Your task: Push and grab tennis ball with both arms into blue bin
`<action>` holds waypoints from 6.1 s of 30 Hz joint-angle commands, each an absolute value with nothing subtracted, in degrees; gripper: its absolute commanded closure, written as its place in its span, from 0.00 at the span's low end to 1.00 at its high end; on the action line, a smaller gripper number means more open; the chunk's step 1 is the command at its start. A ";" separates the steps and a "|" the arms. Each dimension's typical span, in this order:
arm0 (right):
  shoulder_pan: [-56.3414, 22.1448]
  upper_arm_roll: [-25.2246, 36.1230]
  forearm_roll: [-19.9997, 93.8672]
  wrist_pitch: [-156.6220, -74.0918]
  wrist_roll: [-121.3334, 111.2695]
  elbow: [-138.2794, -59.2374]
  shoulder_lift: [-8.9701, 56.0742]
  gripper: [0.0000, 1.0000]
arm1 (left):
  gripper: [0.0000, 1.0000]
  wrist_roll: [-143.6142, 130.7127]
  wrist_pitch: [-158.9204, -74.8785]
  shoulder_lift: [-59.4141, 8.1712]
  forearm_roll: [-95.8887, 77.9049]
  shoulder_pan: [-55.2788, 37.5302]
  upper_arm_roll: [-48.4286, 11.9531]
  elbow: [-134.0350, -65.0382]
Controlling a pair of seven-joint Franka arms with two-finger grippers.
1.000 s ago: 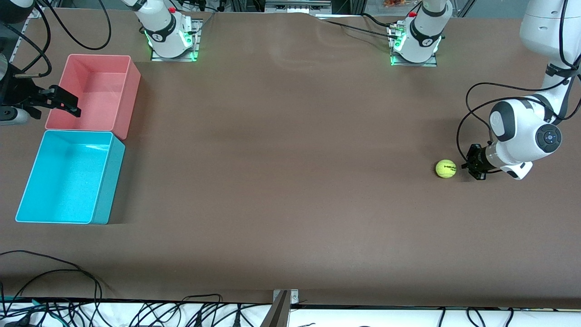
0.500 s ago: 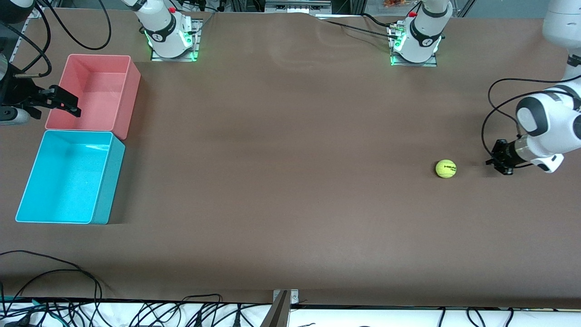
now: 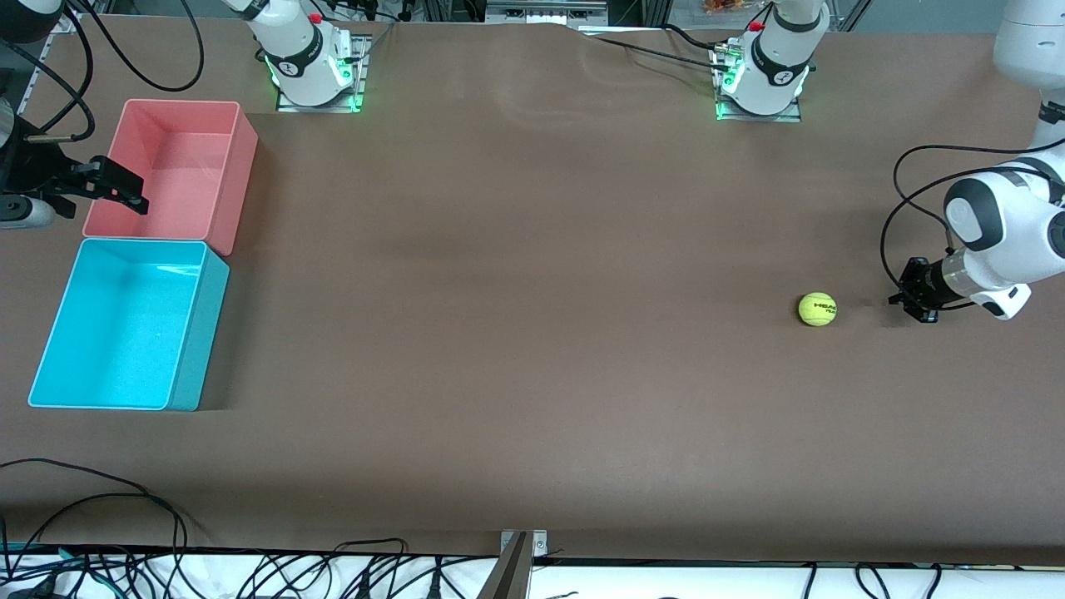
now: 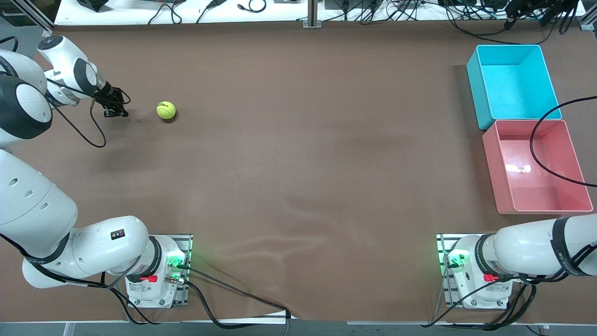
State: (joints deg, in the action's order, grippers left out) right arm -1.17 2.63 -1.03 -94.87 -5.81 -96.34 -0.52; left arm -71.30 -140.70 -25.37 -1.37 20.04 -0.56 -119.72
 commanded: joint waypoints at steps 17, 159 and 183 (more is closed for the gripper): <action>-1.23 2.55 -0.44 -93.69 -5.71 -95.19 -0.26 0.00 | 1.00 -97.74 -142.38 -23.20 0.43 15.21 -13.36 -124.63; -3.87 -4.22 1.05 -165.50 -19.95 -75.67 58.45 0.83 | 0.00 9.23 -84.73 -16.35 3.87 15.38 -13.89 -72.69; -0.70 -3.96 1.49 -135.10 -19.86 -77.69 47.55 0.00 | 0.00 9.23 -84.73 -16.35 3.87 15.47 -13.80 -72.69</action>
